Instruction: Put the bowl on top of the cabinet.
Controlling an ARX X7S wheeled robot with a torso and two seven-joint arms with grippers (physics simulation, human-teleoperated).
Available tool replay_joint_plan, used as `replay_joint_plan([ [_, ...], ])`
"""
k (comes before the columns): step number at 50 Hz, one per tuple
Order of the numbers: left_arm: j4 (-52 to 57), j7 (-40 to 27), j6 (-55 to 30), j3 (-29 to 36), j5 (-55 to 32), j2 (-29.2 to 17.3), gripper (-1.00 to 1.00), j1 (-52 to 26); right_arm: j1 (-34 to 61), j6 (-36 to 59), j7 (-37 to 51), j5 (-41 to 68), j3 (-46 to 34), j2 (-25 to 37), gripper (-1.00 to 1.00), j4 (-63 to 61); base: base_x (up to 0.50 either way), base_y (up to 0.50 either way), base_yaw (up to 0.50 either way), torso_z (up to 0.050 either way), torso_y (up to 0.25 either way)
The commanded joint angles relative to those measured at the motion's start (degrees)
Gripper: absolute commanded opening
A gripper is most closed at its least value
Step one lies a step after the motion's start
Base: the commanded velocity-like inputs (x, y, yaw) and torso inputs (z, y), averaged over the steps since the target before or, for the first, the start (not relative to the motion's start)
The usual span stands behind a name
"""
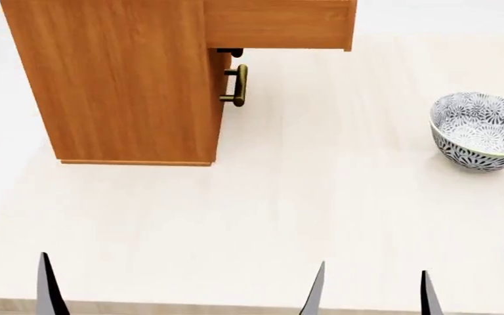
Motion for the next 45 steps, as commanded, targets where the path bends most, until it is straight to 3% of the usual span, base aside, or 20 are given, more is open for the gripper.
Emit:
replay_joint_plan([
  [1, -0.2, -0.8, -0.3, 0.6, 0.0, -0.3, 1.00, -0.1, 0.1, 0.1, 0.9, 0.7, -0.6, 0.5, 1.00, 0.3, 0.00, 0.00, 0.00, 0.000, 0.000],
  [12, 0.3, -1.2, -1.3, 1.1, 0.3, -0.6, 1.00, -0.1, 0.0, -0.4, 1.5, 0.3, -1.1, 1.0, 1.00, 0.0, 0.00, 0.00, 0.00, 0.000, 0.000],
  [13, 0.3, 9.1, -10.4, -6.9, 2.4, 7.6, 1.00, 0.3, -0.7, 18.6, -8.7, -0.9, 6.9, -6.4, 1.00, -0.4, 0.00, 0.00, 0.00, 0.000, 0.000],
  [14, 0.0, 8.5, -1.8, -6.6, 2.4, 7.2, 1.00, 0.4, -0.7, 10.0, -7.9, -0.9, 6.3, -6.0, 1.00, 0.4, 0.00, 0.00, 0.00, 0.000, 0.000],
  [15, -0.1, 8.0, -0.5, -6.3, 2.5, 7.0, 1.00, 0.4, -0.7, 1.4, -7.4, -0.8, 5.9, -5.6, 1.00, 0.4, 0.00, 0.00, 0.00, 0.000, 0.000],
  [16, -0.2, 7.7, -0.6, -6.1, 2.3, 6.7, 1.00, 0.4, -0.6, -1.2, -7.1, -0.7, 5.6, -5.3, 1.00, 0.5, 0.00, 0.00, 0.00, 0.000, 0.000],
  [37, 0.0, 4.3, -1.5, -3.2, 2.2, 3.9, 1.00, 0.2, -0.5, -1.0, -3.4, -0.2, 2.6, -2.6, 1.00, 0.3, 0.00, 0.00, 0.00, 0.000, 0.000],
  [38, 0.3, -1.2, -1.3, 1.1, 0.3, -0.6, 1.00, -0.1, 0.0, -0.4, 1.5, 0.3, -1.1, 1.0, 1.00, 0.0, 0.00, 0.00, 0.00, 0.000, 0.000],
  [39, 0.2, 4.2, -0.9, -3.1, 1.4, 3.7, 1.00, 0.3, -0.5, -0.8, -3.1, -0.3, 2.6, -2.4, 1.00, 0.2, 0.00, 0.00, 0.00, 0.000, 0.000],
  [45, -0.2, 3.5, -1.2, -2.7, 1.2, 3.3, 1.00, 0.1, -0.5, -0.7, -2.5, -0.2, 2.1, -1.9, 1.00, 0.2, 0.00, 0.00, 0.00, 0.000, 0.000],
])
